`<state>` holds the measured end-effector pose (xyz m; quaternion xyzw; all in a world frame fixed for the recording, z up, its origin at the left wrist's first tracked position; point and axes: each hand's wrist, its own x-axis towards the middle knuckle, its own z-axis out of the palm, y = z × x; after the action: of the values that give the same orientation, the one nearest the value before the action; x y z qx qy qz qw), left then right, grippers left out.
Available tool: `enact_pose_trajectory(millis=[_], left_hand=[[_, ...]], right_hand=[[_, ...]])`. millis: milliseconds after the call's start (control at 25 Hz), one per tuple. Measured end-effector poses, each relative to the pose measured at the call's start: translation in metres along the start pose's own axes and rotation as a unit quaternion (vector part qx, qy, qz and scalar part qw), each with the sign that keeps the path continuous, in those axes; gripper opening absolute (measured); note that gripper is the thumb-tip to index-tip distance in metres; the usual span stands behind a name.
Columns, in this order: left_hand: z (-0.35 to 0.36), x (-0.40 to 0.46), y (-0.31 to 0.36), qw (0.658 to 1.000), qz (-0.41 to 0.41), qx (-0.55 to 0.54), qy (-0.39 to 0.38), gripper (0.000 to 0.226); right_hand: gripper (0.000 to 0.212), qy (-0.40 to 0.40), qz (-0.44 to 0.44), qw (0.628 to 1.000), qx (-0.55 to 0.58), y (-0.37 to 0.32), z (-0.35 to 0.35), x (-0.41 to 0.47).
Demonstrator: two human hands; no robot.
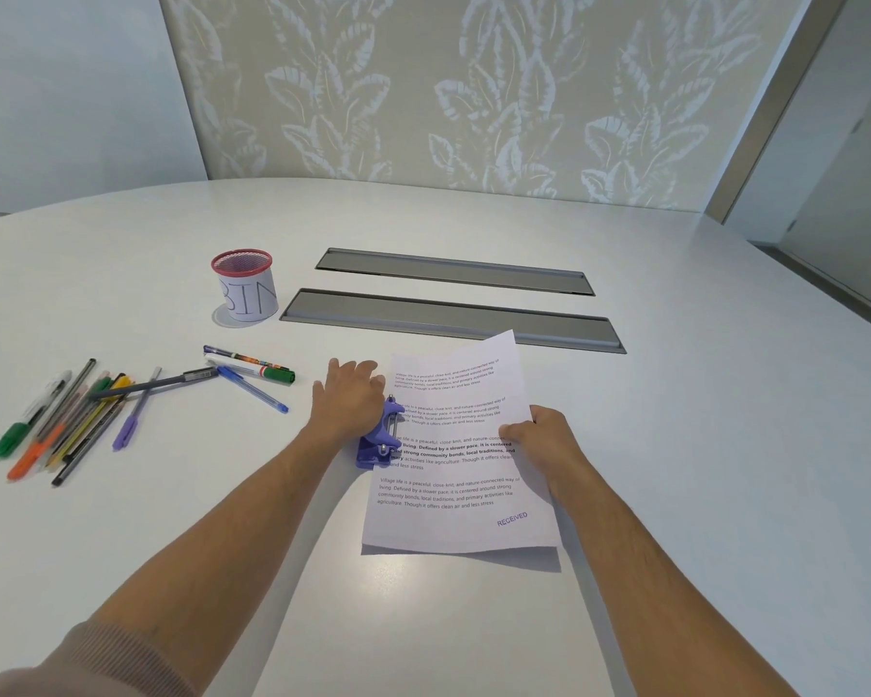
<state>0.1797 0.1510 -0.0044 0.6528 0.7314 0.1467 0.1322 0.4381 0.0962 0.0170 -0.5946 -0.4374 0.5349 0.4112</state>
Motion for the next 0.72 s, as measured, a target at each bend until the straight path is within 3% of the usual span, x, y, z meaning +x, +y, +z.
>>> enact_pose_trajectory(millis=[160, 720], left_hand=[[0.001, 0.0, -0.002, 1.0, -0.004, -0.015, 0.004, 0.044], [0.005, -0.007, -0.008, 1.0, 0.015, -0.006, 0.011, 0.045]], right_hand=[[0.018, -0.005, -0.001, 1.0, 0.022, 0.001, 0.002, 0.004], [0.018, 0.008, -0.02, 0.998, -0.06, 0.011, -0.002, 0.013]])
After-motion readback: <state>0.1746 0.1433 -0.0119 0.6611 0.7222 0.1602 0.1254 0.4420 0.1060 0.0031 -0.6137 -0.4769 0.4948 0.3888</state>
